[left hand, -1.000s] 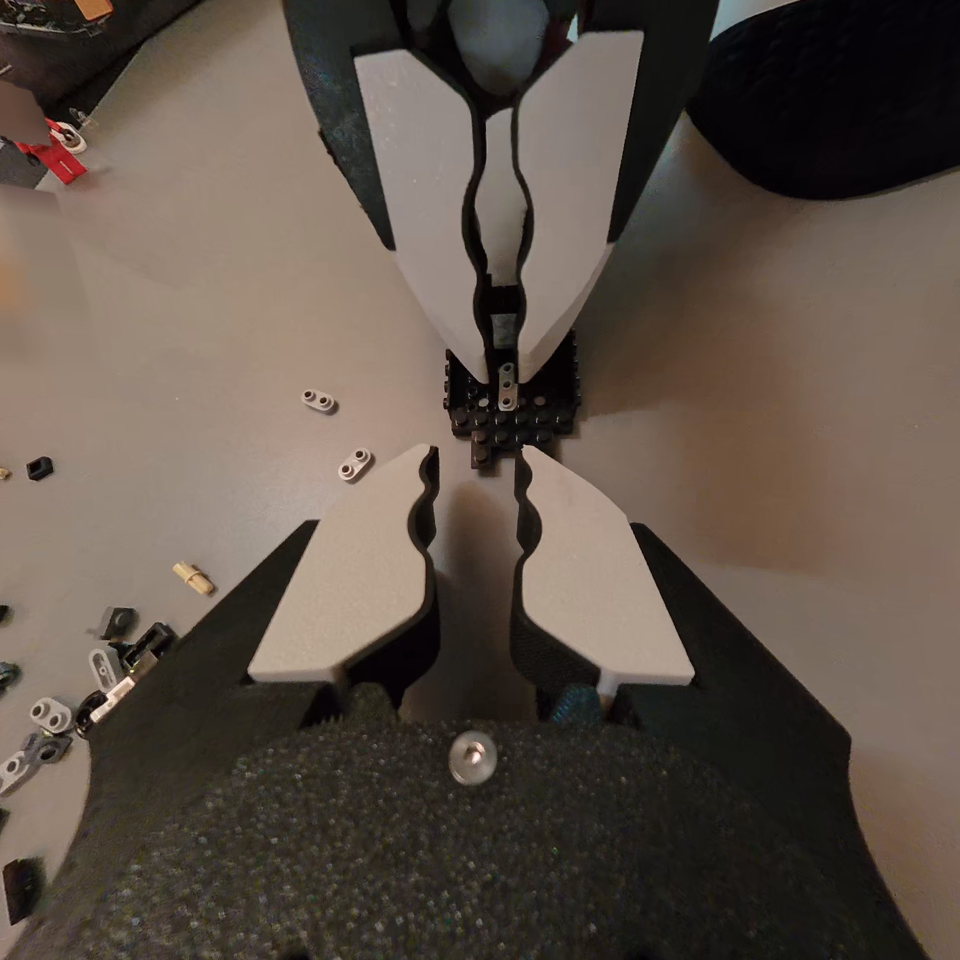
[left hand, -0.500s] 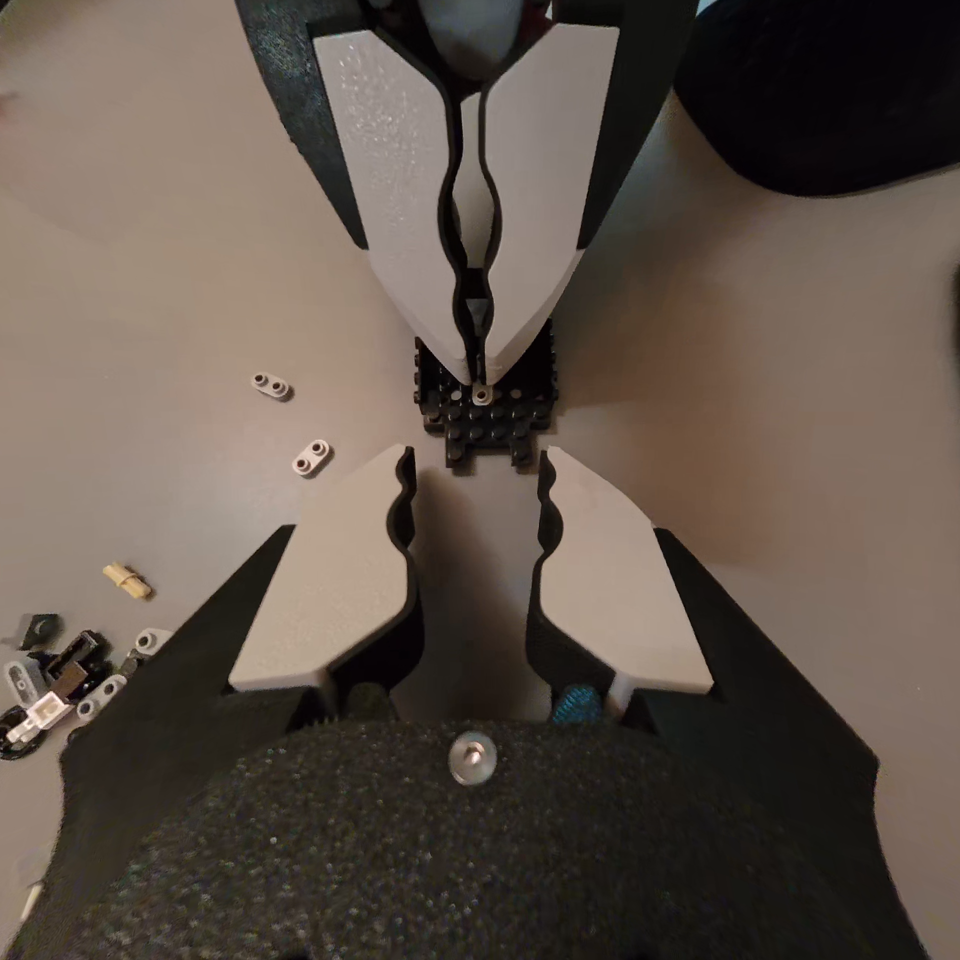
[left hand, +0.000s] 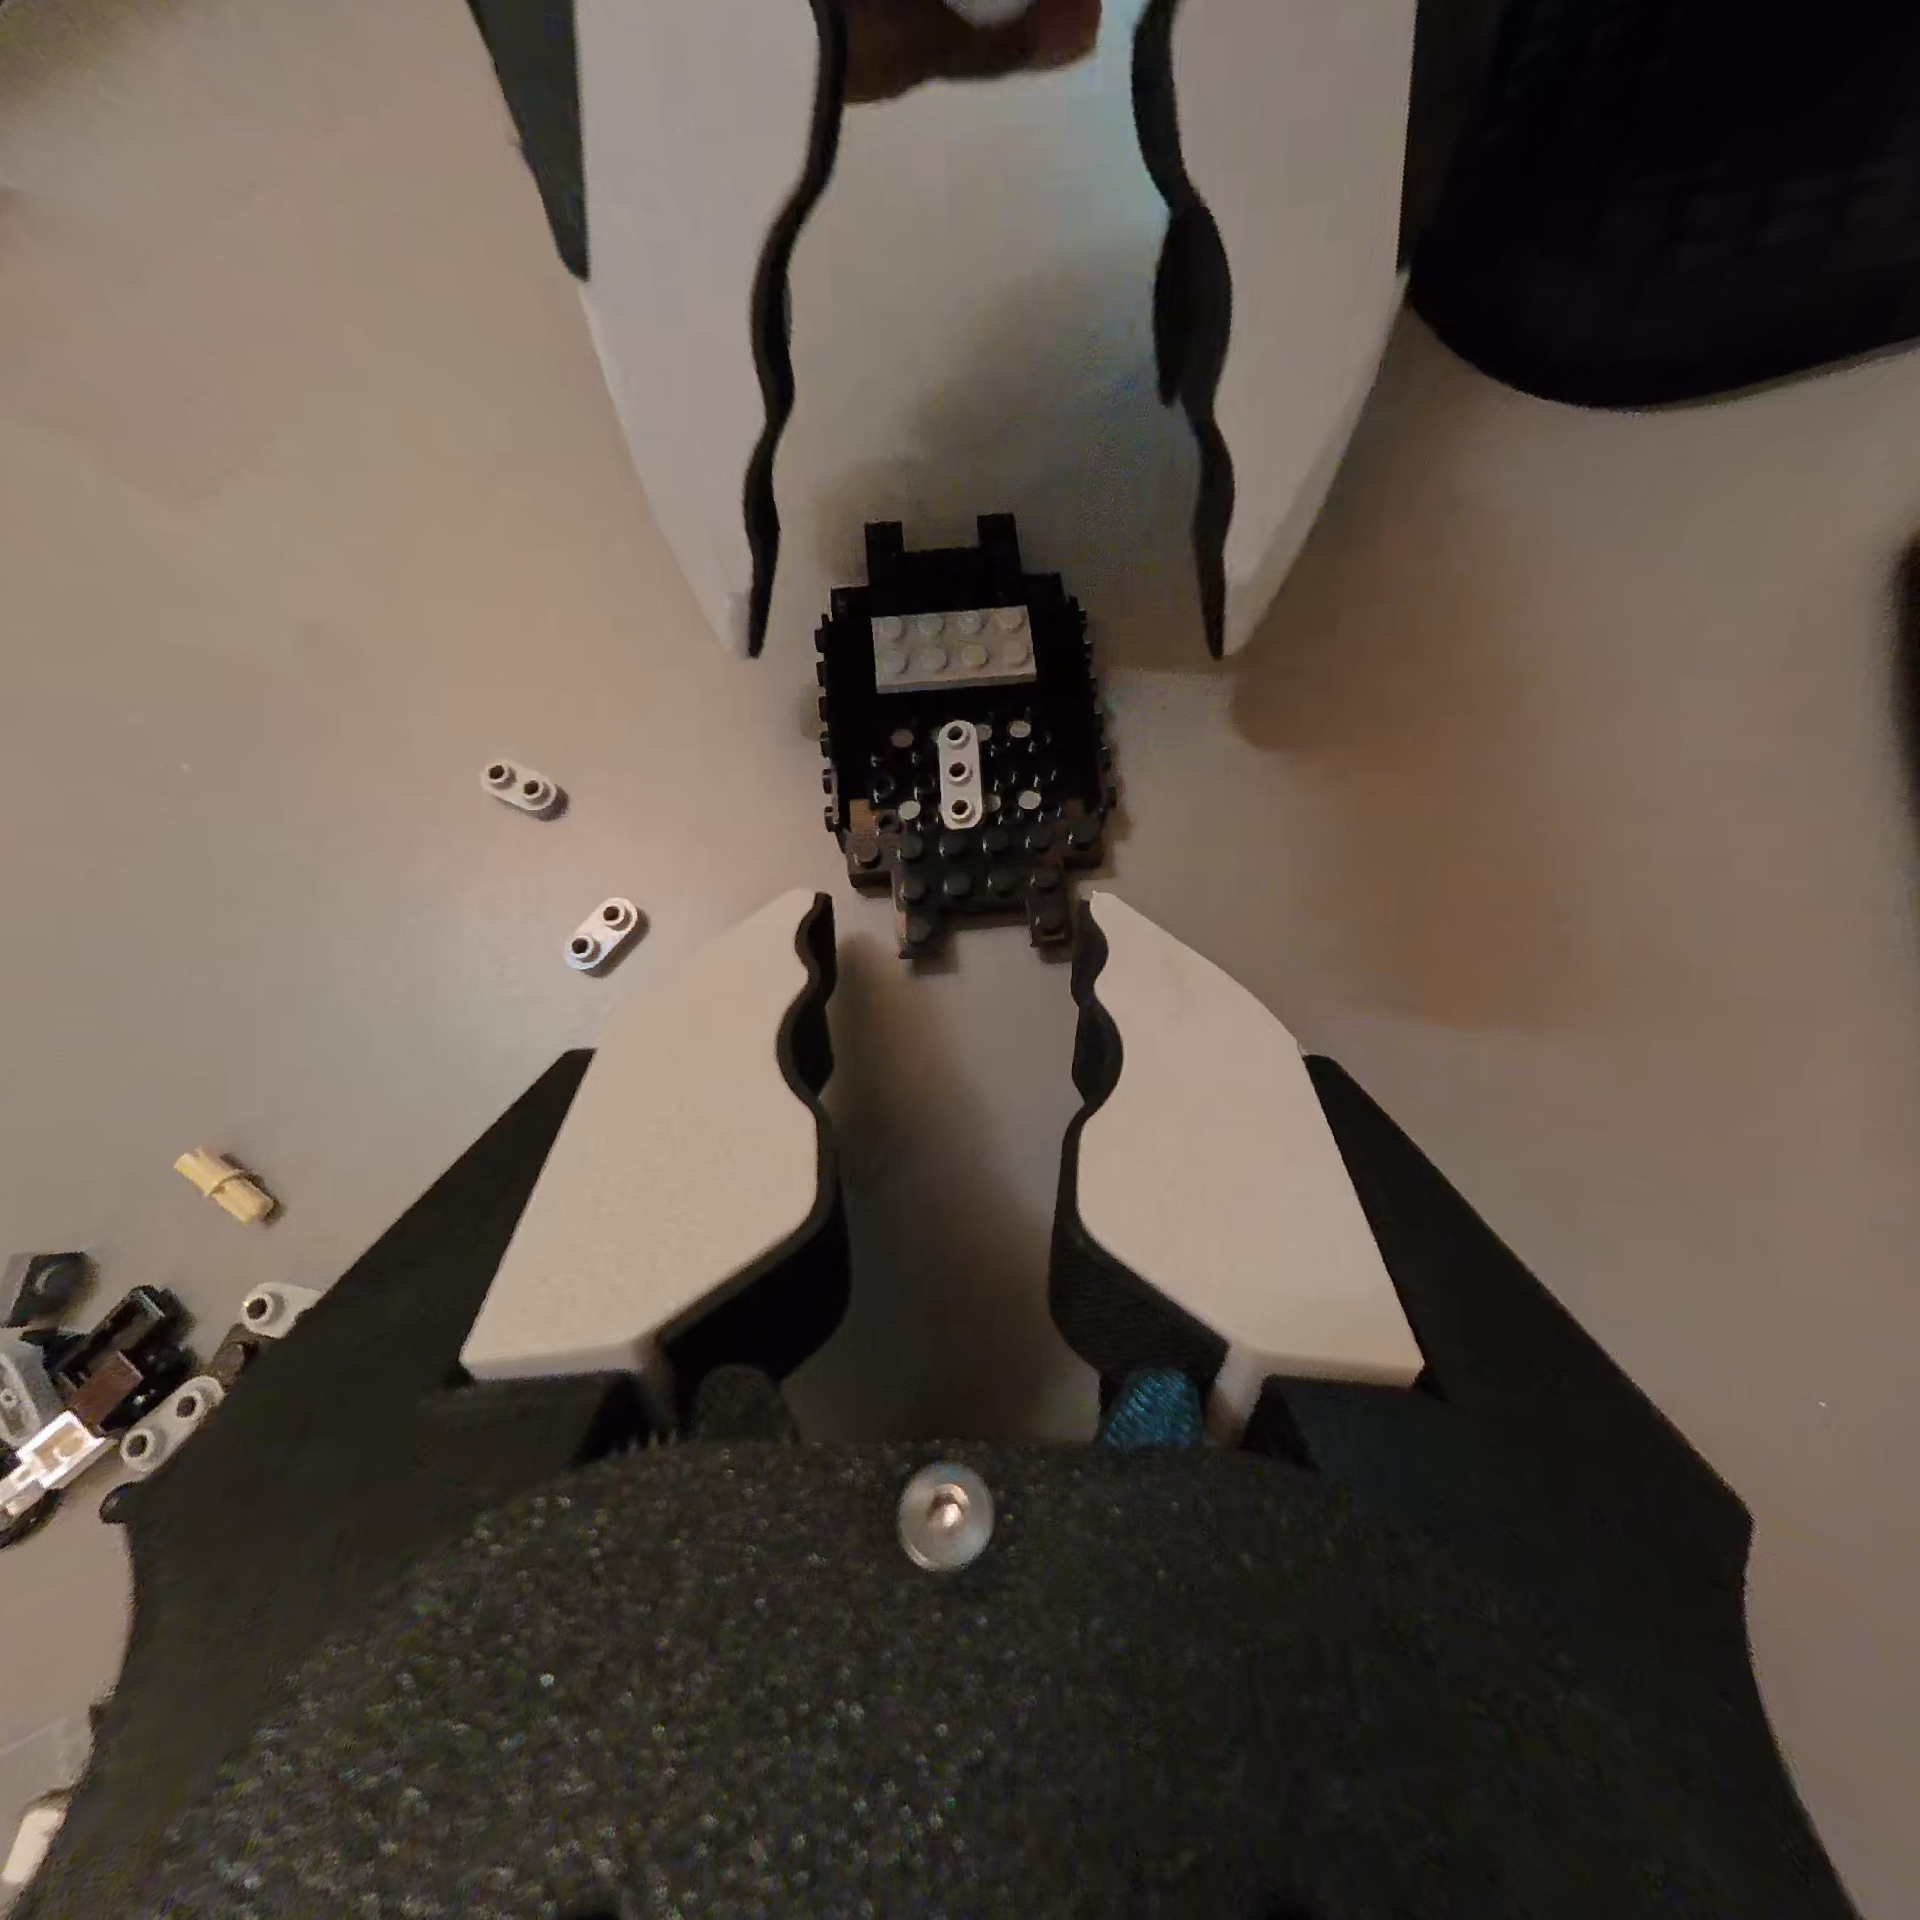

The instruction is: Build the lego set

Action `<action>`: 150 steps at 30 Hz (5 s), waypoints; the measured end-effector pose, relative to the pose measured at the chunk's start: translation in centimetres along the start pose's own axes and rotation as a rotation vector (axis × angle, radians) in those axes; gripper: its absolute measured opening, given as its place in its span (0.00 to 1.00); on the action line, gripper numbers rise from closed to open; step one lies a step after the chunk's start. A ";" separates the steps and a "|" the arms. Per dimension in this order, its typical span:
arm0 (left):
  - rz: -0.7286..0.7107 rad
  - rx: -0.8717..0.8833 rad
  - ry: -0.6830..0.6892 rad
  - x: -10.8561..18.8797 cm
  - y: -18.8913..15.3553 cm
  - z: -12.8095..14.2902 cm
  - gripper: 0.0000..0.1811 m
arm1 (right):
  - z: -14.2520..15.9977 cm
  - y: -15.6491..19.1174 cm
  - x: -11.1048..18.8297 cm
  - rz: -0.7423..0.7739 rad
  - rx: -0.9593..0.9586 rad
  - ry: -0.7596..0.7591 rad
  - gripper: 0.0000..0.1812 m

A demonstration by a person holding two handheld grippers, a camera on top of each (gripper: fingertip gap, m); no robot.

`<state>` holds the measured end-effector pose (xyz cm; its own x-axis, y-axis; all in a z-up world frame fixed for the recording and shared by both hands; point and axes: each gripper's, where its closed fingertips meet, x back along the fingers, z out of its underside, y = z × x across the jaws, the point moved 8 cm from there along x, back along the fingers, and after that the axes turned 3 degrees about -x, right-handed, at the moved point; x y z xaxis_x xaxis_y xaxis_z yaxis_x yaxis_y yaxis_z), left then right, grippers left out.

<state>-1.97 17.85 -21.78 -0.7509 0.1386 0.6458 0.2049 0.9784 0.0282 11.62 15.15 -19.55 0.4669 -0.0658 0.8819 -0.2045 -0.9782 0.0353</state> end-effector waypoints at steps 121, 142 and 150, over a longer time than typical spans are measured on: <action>0.149 1.117 -0.797 2.4 0.7 -1.9 0.06 | -0.5 1.5 1.1 0.003 -0.987 -0.986 0.10; 0.022 0.897 -0.767 3.0 -0.2 -2.8 0.07 | -0.6 2.0 1.2 0.042 -0.906 -1.019 0.08; 0.055 0.877 -0.788 3.4 0.0 -2.9 0.07 | -1.2 2.4 1.5 0.040 -0.835 -1.043 0.04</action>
<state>-2.69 17.92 -17.36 -0.9978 -0.0601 -0.0287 -0.0213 0.6967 -0.7171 10.80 12.95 -17.58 0.8064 -0.5763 0.1329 -0.5200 -0.5838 0.6235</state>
